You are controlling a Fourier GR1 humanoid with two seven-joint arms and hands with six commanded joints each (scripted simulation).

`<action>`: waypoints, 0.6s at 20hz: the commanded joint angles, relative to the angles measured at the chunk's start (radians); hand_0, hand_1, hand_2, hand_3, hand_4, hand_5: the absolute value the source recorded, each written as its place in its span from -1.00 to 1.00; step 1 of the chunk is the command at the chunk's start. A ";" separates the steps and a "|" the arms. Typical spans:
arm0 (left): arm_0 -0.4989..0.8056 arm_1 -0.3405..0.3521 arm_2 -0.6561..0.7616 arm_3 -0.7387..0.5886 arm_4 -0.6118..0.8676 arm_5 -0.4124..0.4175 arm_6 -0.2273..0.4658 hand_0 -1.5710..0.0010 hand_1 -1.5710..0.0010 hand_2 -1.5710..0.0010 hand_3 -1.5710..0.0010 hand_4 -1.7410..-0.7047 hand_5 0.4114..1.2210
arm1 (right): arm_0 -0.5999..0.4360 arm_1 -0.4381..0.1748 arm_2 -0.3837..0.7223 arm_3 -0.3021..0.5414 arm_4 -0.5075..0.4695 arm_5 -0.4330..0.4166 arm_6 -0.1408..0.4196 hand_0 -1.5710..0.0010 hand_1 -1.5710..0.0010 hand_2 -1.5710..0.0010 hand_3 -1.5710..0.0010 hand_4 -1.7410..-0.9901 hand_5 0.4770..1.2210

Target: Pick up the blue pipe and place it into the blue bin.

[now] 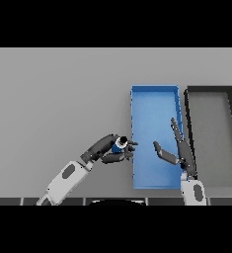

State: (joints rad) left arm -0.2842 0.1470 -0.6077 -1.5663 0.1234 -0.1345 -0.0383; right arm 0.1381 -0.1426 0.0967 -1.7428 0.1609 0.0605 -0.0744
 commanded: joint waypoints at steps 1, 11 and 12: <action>0.010 0.000 -0.008 -0.012 -0.006 0.005 0.002 -0.99 -1.00 -1.00 -0.90 -1.00 0.99 | -0.008 -0.002 -0.001 0.007 -0.006 0.007 0.007 1.00 1.00 1.00 1.00 0.60 -0.66; -0.002 -0.001 0.000 -0.001 -0.017 0.004 0.014 -1.00 -1.00 -1.00 -0.90 -1.00 1.00 | -0.122 -0.127 -0.050 -0.068 -0.414 0.321 0.050 1.00 1.00 1.00 1.00 0.29 -0.78; 0.004 0.003 0.001 0.001 -0.017 0.002 0.007 -1.00 -1.00 -1.00 -0.90 -1.00 1.00 | -0.141 -0.154 -0.035 -0.109 -0.461 0.354 0.087 1.00 1.00 1.00 1.00 0.22 -0.84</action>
State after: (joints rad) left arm -0.2803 0.1501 -0.6071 -1.5647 0.1082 -0.1341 -0.0316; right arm -0.0039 -0.2968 0.0615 -1.8531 -0.3011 0.4161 0.0074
